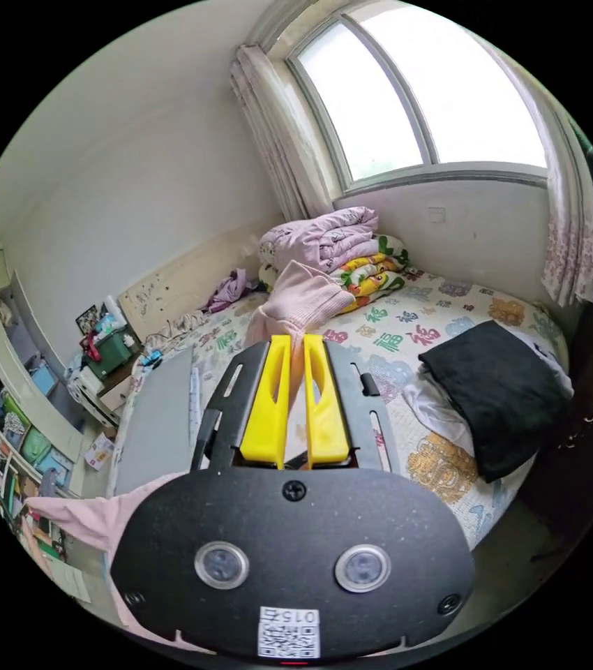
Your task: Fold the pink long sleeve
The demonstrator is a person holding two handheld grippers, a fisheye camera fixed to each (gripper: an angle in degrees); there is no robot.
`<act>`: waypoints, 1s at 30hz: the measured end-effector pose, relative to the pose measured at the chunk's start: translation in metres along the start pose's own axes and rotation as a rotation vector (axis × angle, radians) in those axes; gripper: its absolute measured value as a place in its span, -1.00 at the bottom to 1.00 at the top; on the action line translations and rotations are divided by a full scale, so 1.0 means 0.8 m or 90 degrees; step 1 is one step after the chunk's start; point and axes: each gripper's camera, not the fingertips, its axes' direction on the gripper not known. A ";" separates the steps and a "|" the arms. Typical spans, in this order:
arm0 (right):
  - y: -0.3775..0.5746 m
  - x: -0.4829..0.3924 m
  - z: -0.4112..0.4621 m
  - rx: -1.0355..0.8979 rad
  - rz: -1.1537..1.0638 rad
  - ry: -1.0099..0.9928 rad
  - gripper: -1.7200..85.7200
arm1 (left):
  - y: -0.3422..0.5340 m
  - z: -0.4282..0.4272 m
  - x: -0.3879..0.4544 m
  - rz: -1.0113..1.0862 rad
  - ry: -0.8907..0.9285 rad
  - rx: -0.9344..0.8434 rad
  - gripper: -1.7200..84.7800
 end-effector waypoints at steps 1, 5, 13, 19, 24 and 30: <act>0.003 0.017 0.009 -0.016 0.006 0.021 -0.86 | 0.005 0.022 -0.020 -0.004 -0.010 -0.081 -0.93; 0.043 0.162 0.068 -0.091 0.117 0.135 -0.79 | 0.055 0.080 -0.048 -0.007 -0.043 -0.190 -0.85; 0.053 0.095 0.117 -0.035 -0.183 -0.041 -0.81 | 0.041 0.075 0.114 0.204 0.189 -0.052 -0.79; 0.173 -0.117 0.325 -0.363 -0.415 -0.393 -0.64 | 0.048 0.127 0.335 0.385 0.490 -0.168 -0.62; 0.286 -0.166 0.486 -0.504 -0.526 -0.338 -0.54 | 0.065 0.160 0.420 0.462 0.447 -0.181 -0.62; 0.331 -0.097 0.560 -0.550 -0.556 -0.351 -0.66 | 0.077 0.191 0.434 0.508 0.441 -0.255 -0.71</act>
